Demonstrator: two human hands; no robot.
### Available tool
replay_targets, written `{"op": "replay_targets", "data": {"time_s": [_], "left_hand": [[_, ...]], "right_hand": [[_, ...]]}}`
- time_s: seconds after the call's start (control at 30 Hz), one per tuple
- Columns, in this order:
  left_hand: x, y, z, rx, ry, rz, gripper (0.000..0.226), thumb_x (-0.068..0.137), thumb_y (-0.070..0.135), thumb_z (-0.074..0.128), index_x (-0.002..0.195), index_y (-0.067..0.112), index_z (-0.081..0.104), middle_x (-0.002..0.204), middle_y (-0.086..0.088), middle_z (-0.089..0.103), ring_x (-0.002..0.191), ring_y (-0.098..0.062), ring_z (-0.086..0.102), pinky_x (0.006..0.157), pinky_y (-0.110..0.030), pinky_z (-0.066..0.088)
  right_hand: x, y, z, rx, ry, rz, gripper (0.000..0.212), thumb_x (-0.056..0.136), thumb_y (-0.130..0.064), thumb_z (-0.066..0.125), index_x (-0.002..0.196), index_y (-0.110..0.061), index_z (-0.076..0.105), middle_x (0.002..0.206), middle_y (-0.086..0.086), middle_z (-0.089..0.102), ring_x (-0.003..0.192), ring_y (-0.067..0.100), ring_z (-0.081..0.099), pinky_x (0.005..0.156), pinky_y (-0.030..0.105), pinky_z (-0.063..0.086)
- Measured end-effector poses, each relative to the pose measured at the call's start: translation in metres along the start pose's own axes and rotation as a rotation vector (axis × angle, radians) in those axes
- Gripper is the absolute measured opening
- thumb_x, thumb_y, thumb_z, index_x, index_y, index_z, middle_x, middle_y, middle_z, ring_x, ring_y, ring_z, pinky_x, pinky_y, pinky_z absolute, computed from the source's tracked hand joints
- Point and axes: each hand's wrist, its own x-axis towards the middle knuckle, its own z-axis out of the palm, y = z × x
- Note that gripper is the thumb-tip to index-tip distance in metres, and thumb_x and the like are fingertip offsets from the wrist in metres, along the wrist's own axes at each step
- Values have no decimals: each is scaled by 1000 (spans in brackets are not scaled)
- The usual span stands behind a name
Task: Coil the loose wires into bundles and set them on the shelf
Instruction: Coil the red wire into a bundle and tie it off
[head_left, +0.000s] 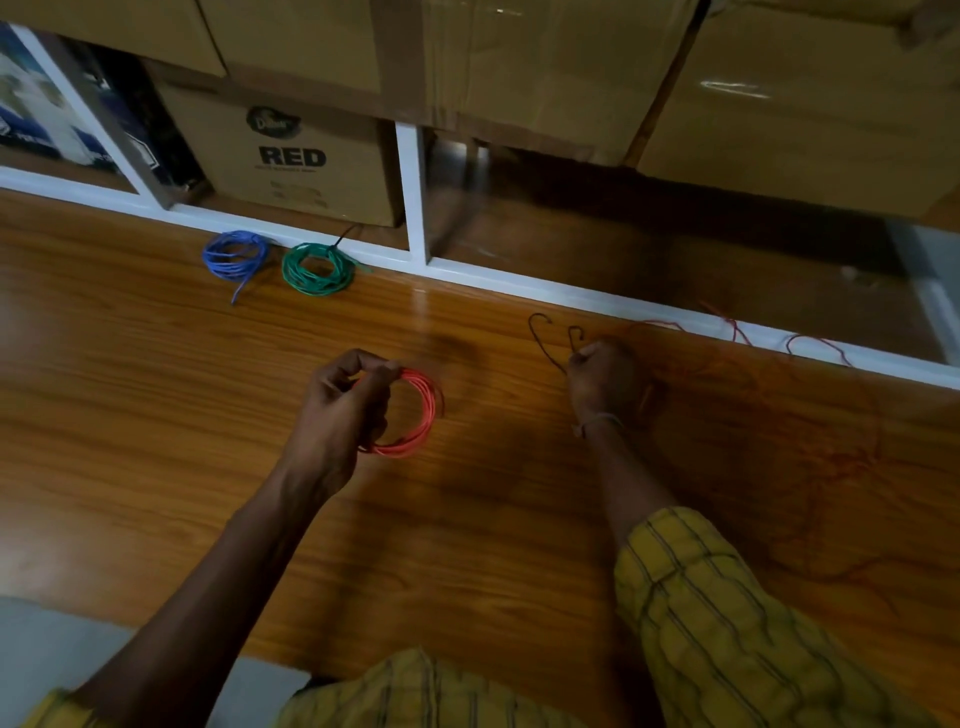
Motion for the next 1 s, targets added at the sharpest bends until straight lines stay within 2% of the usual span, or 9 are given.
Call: {"op": "replay_targets", "data": {"time_s": [0.17, 0.27, 0.33, 0.4, 0.5, 0.63, 0.8, 0.93, 1.0], "left_hand": [[-2, -6, 0, -111, 49, -37, 16, 105, 9, 59, 90, 10, 63, 63, 2, 38, 54, -11, 31, 45, -23, 29], [-2, -5, 5, -144, 71, -47, 18, 105, 8, 60, 87, 11, 62, 61, 4, 39, 52, -11, 29, 44, -22, 27], [-2, -3, 6, -158, 72, -45, 18, 105, 8, 60, 87, 11, 61, 59, 5, 39, 51, -10, 28, 44, -23, 26], [-3, -1, 4, -148, 66, -43, 16, 105, 10, 60, 89, 12, 61, 58, 7, 41, 50, -10, 30, 44, -23, 27], [-4, 3, 3, -140, 66, -37, 19, 105, 12, 61, 87, 15, 61, 58, 9, 44, 49, -9, 32, 44, -23, 27], [-7, 12, 4, -134, 86, -26, 19, 105, 12, 60, 86, 15, 60, 58, 9, 46, 48, -9, 33, 45, -23, 27], [-10, 25, 0, -124, 68, -2, 17, 106, 18, 62, 89, 15, 61, 62, 7, 46, 49, -8, 35, 44, -24, 30], [-12, 31, -2, -126, 92, -2, 22, 105, 16, 63, 83, 17, 60, 61, 6, 46, 46, -6, 34, 42, -21, 29], [-12, 33, -2, -114, 101, -4, 21, 104, 15, 64, 84, 17, 60, 61, 6, 47, 46, -7, 34, 42, -20, 28]], "right_hand": [[7, -1, 19, 9, -70, 21, 15, 99, -23, 58, 102, -15, 70, 97, 7, 72, 94, 24, 70, 80, 44, 60], [0, -11, 6, 180, -142, -18, 11, 98, -18, 60, 101, -15, 71, 102, 4, 72, 100, 22, 68, 88, 45, 58], [-16, -23, -16, 374, -219, -64, 11, 100, -15, 59, 103, -14, 70, 105, 3, 70, 101, 19, 66, 90, 41, 56], [-36, -37, -43, 573, -315, -148, 10, 102, -15, 58, 106, -11, 66, 107, 3, 68, 101, 17, 63, 86, 32, 51], [-59, -56, -79, 708, -472, -291, 9, 103, -16, 57, 103, -11, 63, 100, 0, 67, 93, 11, 62, 81, 26, 48], [-77, -77, -113, 747, -624, -410, 6, 104, -18, 56, 103, -14, 62, 93, -3, 66, 86, 9, 62, 82, 30, 52], [-93, -98, -143, 797, -709, -532, 7, 102, -7, 59, 106, -4, 65, 91, 6, 65, 81, 17, 61, 76, 27, 52], [-100, -109, -162, 669, -768, -694, 5, 95, -10, 70, 99, -12, 74, 93, 2, 72, 89, 20, 67, 79, 35, 56], [-105, -115, -162, 603, -748, -711, 6, 92, -11, 75, 95, -16, 76, 93, 1, 74, 91, 20, 70, 81, 39, 59]]}}
